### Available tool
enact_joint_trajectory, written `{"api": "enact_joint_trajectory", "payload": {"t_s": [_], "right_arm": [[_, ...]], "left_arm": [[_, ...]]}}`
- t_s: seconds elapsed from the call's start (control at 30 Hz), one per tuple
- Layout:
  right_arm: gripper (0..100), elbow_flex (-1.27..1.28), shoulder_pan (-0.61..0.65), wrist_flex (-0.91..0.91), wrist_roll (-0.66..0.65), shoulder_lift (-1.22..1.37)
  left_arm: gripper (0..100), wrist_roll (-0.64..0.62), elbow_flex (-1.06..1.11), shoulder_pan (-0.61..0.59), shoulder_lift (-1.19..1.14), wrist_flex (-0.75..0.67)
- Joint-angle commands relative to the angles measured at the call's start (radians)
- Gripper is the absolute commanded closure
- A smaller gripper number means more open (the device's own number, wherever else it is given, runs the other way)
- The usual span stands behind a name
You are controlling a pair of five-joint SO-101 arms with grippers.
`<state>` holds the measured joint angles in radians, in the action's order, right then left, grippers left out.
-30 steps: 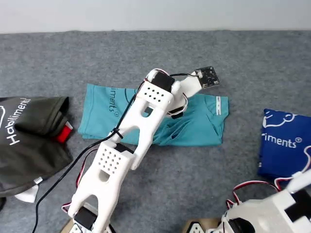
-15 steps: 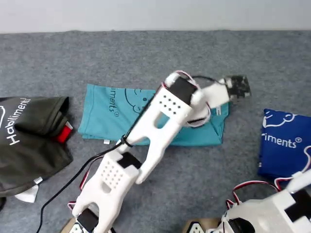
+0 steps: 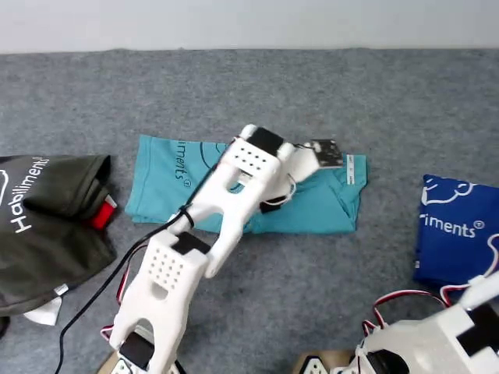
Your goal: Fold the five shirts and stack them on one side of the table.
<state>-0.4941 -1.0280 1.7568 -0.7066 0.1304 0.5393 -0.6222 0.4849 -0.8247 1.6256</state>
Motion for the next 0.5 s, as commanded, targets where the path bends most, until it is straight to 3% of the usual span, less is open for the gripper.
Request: {"api": "enact_joint_trajectory", "payload": {"t_s": [0.0, 0.2, 0.37, 0.47], "right_arm": [[95.7, -0.003, -0.007, 0.041, -0.006, -0.048], [95.7, -0.003, -0.007, 0.041, -0.006, -0.051], [95.7, -0.003, -0.008, 0.041, -0.006, -0.051], [95.7, -0.003, -0.008, 0.041, -0.006, -0.051]], "left_arm": [[98, 0.011, -0.002, -0.005, -0.018, -0.017], [98, 0.008, -0.042, 0.025, -0.031, 0.000], [98, 0.008, -0.262, 0.023, -0.031, 0.127], [98, -0.029, -0.378, 0.008, -0.029, 0.130]]}}
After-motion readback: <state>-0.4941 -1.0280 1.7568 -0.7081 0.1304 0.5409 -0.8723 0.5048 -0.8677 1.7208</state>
